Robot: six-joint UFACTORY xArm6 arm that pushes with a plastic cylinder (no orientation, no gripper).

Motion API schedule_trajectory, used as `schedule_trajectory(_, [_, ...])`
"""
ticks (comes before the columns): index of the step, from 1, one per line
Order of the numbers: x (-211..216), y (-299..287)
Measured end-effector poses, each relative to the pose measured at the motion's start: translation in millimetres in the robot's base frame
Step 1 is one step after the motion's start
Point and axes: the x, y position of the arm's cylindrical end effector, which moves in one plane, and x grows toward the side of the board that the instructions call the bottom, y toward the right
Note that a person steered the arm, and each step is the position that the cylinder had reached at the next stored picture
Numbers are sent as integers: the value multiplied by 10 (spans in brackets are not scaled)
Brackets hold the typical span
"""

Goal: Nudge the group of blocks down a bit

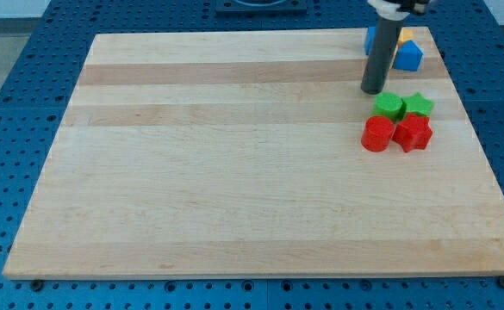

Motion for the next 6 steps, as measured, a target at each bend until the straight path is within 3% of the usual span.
schedule_trajectory(3, [312,975])
schedule_trajectory(6, [464,518])
